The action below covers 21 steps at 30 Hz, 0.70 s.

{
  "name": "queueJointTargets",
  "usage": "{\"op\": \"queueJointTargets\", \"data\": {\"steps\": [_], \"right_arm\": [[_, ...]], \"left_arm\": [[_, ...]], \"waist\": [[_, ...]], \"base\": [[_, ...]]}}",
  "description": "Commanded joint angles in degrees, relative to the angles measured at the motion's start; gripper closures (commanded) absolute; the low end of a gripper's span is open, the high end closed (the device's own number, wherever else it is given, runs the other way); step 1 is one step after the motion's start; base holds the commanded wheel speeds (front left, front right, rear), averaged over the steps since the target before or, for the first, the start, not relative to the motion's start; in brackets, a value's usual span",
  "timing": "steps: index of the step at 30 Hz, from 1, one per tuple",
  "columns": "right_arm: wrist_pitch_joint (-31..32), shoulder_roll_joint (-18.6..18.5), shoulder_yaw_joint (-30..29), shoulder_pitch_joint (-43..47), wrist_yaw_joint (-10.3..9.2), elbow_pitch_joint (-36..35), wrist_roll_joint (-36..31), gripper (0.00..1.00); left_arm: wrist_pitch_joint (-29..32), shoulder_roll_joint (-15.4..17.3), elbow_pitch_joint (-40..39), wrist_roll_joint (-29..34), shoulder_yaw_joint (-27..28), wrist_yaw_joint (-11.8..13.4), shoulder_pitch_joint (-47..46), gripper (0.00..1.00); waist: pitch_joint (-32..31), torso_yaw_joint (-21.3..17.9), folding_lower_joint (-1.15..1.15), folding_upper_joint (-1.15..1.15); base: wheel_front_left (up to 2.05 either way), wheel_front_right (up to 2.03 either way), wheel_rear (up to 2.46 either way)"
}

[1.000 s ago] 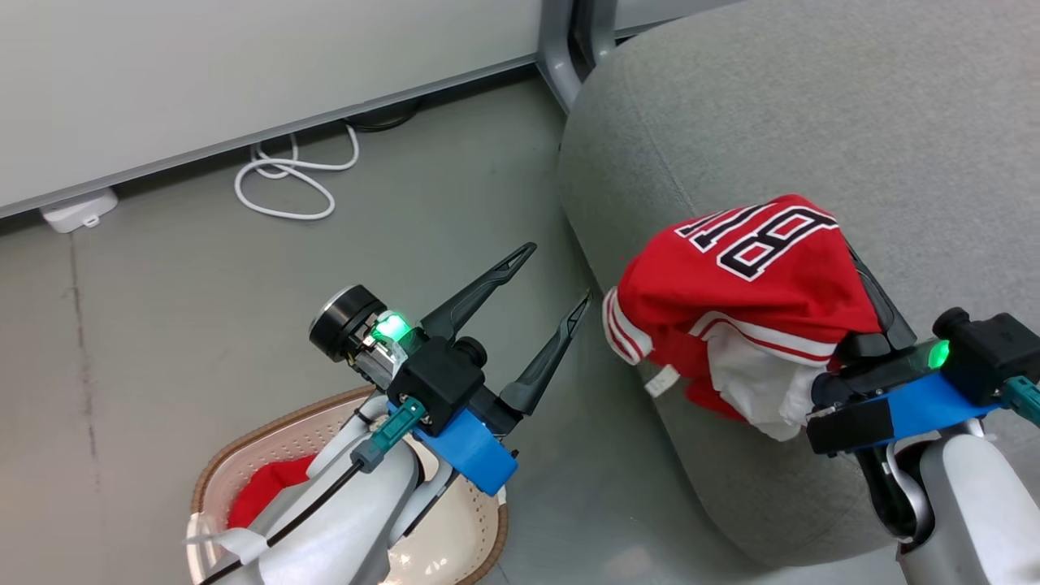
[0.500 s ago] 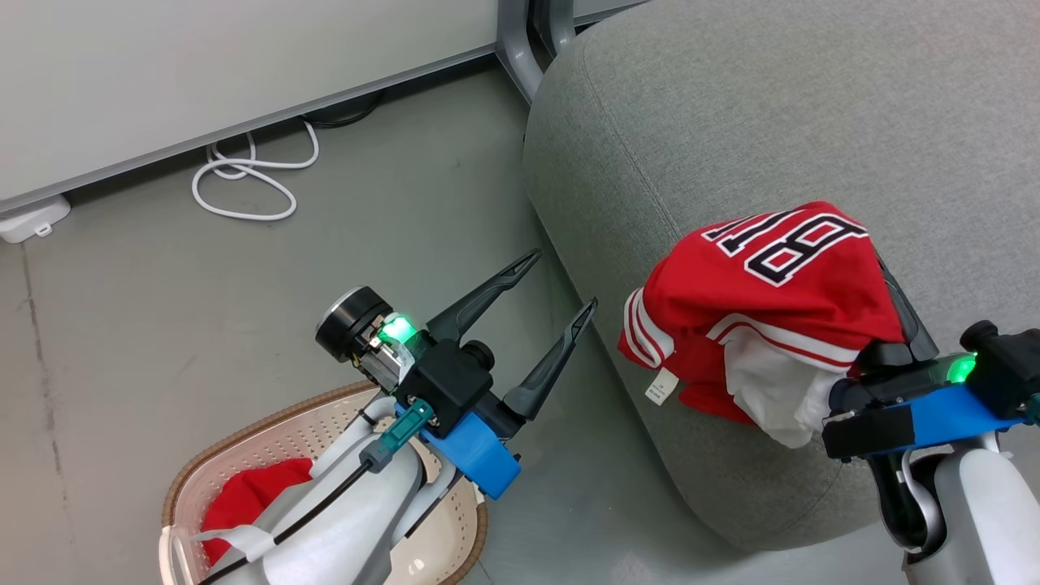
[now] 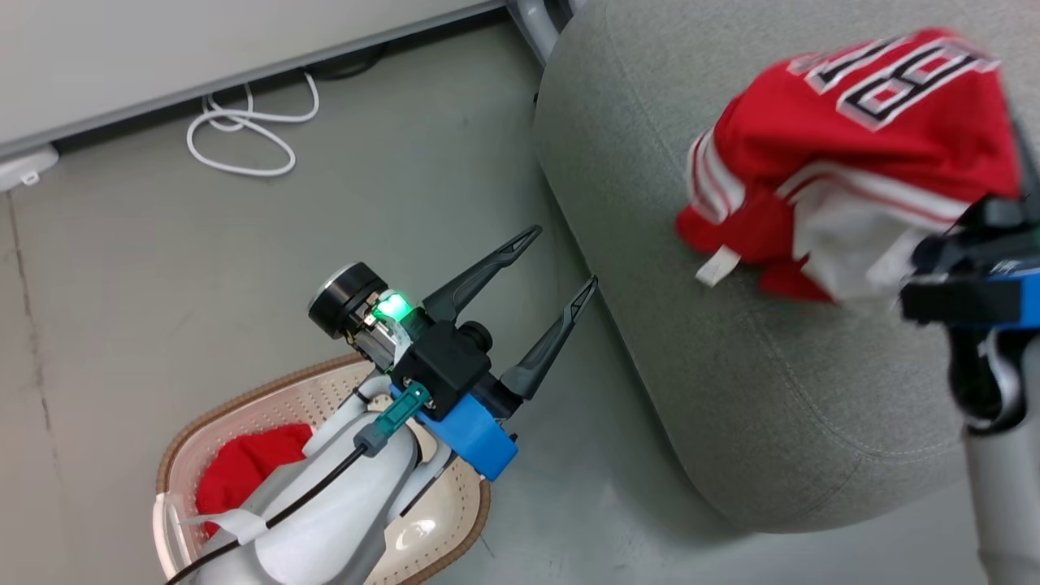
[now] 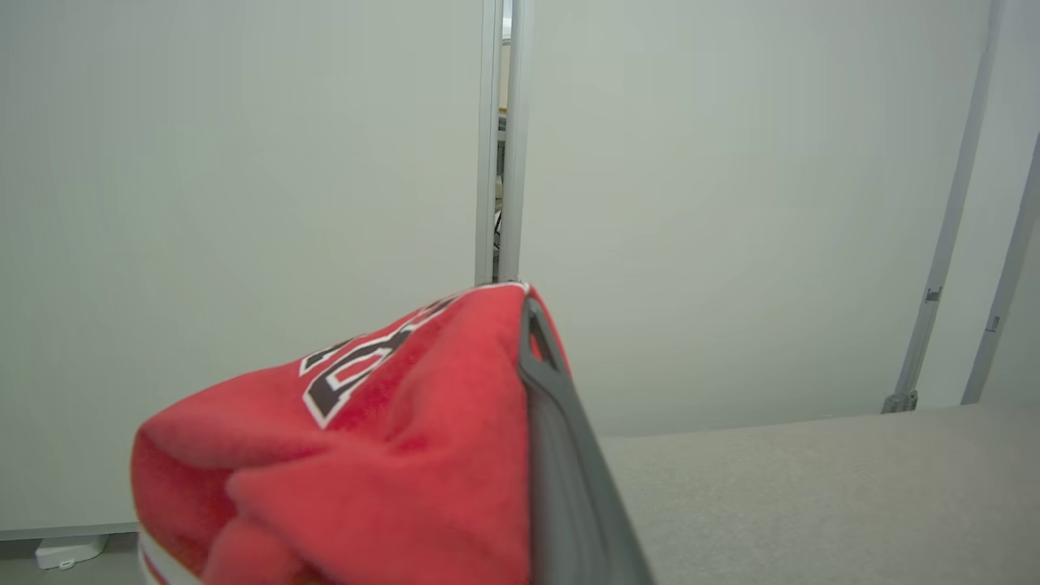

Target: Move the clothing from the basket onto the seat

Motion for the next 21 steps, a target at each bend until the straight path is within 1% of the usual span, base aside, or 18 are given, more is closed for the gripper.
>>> {"op": "queueJointTargets", "data": {"steps": [1,3,8,12,18,21], "right_arm": [[-0.21,-0.79,-1.84,-3.5,0.03,-0.48,-0.97,1.0],[-0.21,-1.12,-2.75,-4.95,0.03,-0.5,-1.27,1.0],[-0.2,-2.9,-7.66,-12.86,0.03,0.23,-1.94,1.0],[-0.2,-5.85,-12.67,-19.12,0.03,1.51,-2.16,1.0],[-0.2,-10.44,-19.57,-26.09,0.03,5.19,-2.63,1.0],[-0.19,-11.17,-21.6,-27.48,0.03,8.71,-2.66,1.0]], "left_arm": [[0.11,0.42,-0.29,0.37,-0.15,0.18,-1.77,0.0],[0.2,0.5,-0.41,0.44,-0.26,0.17,-2.22,0.0],[1.01,0.96,-1.15,0.94,-0.91,0.13,-4.78,0.0],[1.65,0.95,-1.74,1.54,-1.97,0.08,-7.44,0.0],[1.59,1.27,-1.86,1.93,-3.03,0.03,-10.69,0.0],[1.44,1.4,-1.6,1.82,-3.24,0.02,-11.53,0.0]], "waist": [[2.31,0.91,0.0,0.0],[3.19,1.17,0.0,0.0],[8.66,2.28,0.0,0.0],[13.24,3.52,0.0,0.0],[18.27,4.48,0.0,0.0],[19.84,4.53,0.0,0.0]], "base": [[0.0,0.0,0.0],[0.0,0.0,0.0],[0.0,0.0,0.0],[0.0,0.0,0.0],[0.0,0.0,0.0],[0.0,0.0,0.0]]}}
